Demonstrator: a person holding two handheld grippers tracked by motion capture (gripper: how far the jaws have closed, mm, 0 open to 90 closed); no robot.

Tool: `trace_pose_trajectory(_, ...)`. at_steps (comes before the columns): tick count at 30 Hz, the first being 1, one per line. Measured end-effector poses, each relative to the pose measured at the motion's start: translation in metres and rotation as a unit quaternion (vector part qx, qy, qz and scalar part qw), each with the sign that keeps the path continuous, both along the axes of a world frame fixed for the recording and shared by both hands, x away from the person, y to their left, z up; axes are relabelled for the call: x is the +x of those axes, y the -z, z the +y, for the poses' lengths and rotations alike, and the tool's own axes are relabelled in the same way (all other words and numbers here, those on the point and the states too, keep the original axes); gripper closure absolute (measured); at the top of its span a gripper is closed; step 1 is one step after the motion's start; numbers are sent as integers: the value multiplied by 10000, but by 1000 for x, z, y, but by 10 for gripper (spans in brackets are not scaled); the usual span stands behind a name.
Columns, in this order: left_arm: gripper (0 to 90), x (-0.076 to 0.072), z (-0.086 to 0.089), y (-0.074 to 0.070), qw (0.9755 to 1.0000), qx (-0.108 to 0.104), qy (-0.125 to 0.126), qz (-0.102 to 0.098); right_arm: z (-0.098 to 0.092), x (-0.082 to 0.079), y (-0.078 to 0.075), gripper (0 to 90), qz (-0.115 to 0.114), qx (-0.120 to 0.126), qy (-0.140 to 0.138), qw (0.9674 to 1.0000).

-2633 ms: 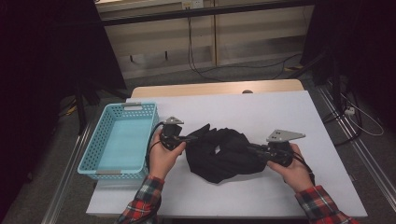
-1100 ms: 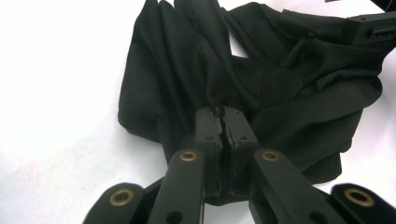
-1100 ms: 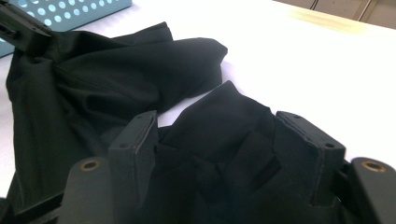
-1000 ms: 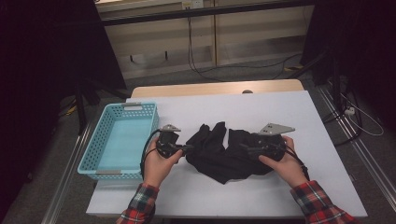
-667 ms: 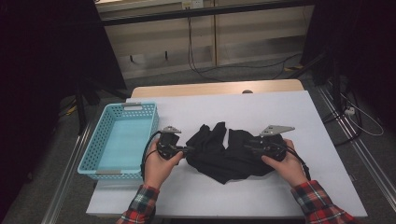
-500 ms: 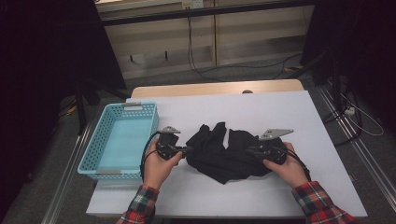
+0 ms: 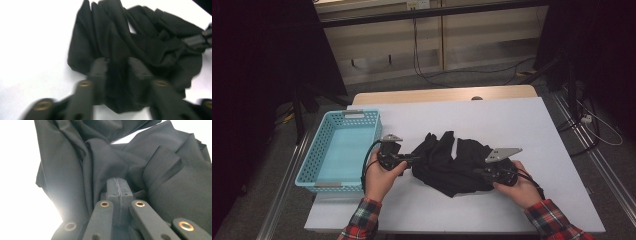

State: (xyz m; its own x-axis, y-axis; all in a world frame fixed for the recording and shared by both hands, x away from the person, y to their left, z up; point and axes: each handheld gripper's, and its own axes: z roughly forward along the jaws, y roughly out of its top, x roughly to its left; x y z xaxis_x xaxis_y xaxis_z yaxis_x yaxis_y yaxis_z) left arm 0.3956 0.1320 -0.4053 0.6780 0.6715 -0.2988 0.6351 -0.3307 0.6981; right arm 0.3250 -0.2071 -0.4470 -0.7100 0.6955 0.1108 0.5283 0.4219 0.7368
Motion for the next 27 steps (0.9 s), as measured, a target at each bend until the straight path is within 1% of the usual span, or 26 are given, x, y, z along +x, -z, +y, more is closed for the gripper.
trace_pose_trajectory(1, 498, 1, -1, -1, 9999, -29, -82, -90, 0, 0, 0, 900, 18, 17, -31, 10000)
trace_pose_trajectory(2, 423, 2, -2, -2, 9998, -15, -143, -164, 1, -1, 1, 900, 40, 31, -42, 10000)
trace_pose_trajectory(5, 313, 5, -8, -4, 9994, 11, -186, -278, 3, -3, 1, 900, 86, 97, -95, 9999)
trace_pose_trajectory(7, 297, 8, -12, -1, 9995, -24, -210, -253, 5, -5, 1, 900, 120, 103, -176, 9997)
trace_pose_trajectory(8, 291, 10, -14, 1, 9997, 23, -140, -217, 6, -6, 1, 900, 113, 96, -217, 9997)
trace_pose_trajectory(9, 294, 11, -17, 4, 9997, 64, -122, -181, 7, -7, 0, 900, 105, 69, -243, 9996)
trace_pose_trajectory(10, 301, 12, -20, 7, 9998, 57, -123, -173, 7, -8, -1, 900, 65, 50, -248, 9997)
trace_pose_trajectory(11, 313, 14, -21, 9, 9998, 117, -53, -175, 6, -8, -1, 898, 22, 51, -211, 9998)
trace_pose_trajectory(12, 331, 15, -23, 11, 9997, 157, -65, -193, 6, -7, -2, 876, -22, 71, -173, 9998)
trace_pose_trajectory(14, 343, 17, -24, 14, 9995, 153, -110, -236, 4, -6, -4, 778, -94, 102, -40, 9999)
trace_pose_trajectory(15, 340, 19, -24, 15, 9994, 130, -199, -254, 2, -5, -5, 740, -131, 108, 40, 9998)
trace_pose_trajectory(16, 335, 20, -23, 16, 9994, 118, -215, -248, 1, -4, -6, 707, -167, 134, 95, 9997)
trace_pose_trajectory(17, 353, 21, -22, 17, 9996, 71, -206, -202, -1, -3, -7, 701, -186, 191, 158, 9995)
trace_pose_trajectory(18, 390, 22, -22, 17, 9996, 15, -166, -206, -2, -1, -9, 688, -228, 232, 190, 9993)
trace_pose_trajectory(19, 401, 21, -22, 17, 9997, -9, -146, -202, -2, 0, -10, 632, -276, 259, 246, 9990)
trace_pose_trajectory(20, 410, 21, -24, 17, 9997, -5, -154, -203, -3, 2, -11, 594, -318, 262, 309, 9987)
trace_pose_trajectory(22, 462, 21, -24, 17, 9998, 27, -61, -212, -2, 5, -13, 577, -371, 270, 323, 9984)
trace_pose_trajectory(23, 475, 21, -25, 17, 9997, 80, -23, -214, -1, 6, -14, 548, -383, 294, 354, 9982)
trace_pose_trajectory(25, 540, 21, -27, 19, 9999, 41, -1, -164, 1, 9, -17, 523, -450, 315, 375, 9978)
trace_pose_trajectory(26, 551, 21, -28, 19, 9999, 47, -18, -158, 2, 10, -19, 502, -475, 340, 395, 9975)
trace_pose_trajectory(27, 572, 21, -28, 20, 9999, 88, -6, -140, 3, 12, -20, 499, -503, 366, 395, 9973)
